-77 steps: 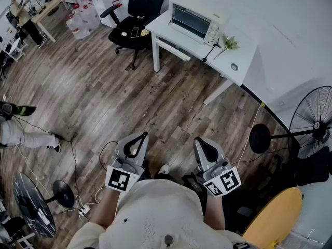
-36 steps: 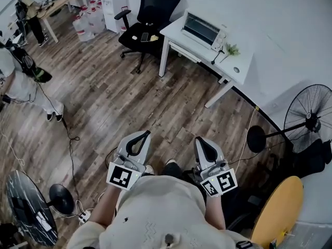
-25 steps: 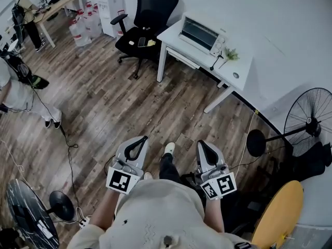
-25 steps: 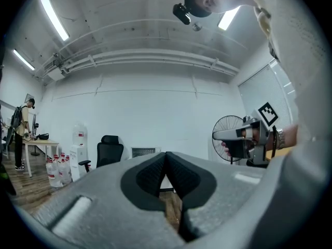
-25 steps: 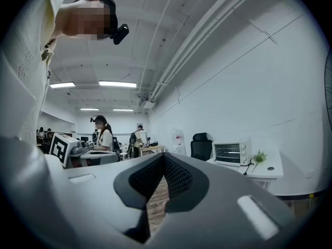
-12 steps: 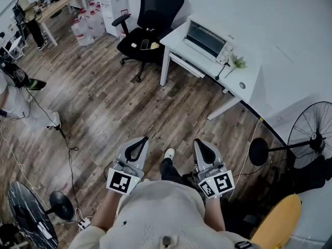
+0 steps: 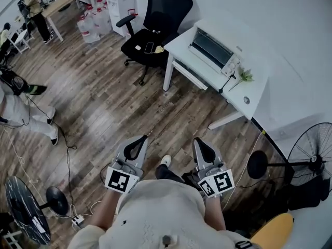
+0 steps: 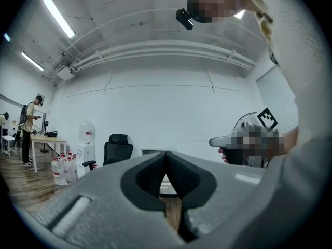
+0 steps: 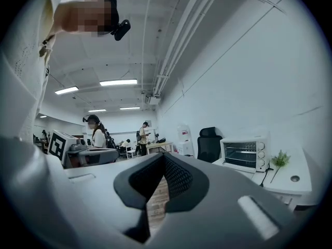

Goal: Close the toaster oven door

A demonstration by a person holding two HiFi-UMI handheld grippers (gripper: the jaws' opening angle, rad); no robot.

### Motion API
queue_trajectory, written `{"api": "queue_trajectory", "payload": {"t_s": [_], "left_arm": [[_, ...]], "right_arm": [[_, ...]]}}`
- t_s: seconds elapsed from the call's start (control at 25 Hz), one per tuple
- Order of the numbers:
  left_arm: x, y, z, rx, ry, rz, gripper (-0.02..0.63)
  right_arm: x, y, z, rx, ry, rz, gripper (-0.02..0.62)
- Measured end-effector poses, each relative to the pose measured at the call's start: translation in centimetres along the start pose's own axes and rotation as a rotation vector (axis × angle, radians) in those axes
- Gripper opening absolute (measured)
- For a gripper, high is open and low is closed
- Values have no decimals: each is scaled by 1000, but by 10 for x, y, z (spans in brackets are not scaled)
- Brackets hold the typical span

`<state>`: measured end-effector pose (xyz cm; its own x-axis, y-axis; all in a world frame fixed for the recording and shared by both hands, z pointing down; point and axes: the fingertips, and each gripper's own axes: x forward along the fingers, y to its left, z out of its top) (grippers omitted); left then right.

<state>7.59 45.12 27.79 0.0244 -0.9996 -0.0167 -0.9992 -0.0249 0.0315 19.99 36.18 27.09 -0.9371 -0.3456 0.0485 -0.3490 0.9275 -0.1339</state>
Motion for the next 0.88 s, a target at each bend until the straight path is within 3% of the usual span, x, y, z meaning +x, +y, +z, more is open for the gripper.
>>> {"api": "queue_trajectory", "payload": {"t_s": [0.44, 0.88], "left_arm": [[85, -1, 8, 43, -22, 69, 3], [131, 11, 2, 36, -7, 78, 3]], "right_arm": [[42, -82, 20, 0, -36, 92, 9], [56, -130, 23, 14, -35, 55, 9]]}}
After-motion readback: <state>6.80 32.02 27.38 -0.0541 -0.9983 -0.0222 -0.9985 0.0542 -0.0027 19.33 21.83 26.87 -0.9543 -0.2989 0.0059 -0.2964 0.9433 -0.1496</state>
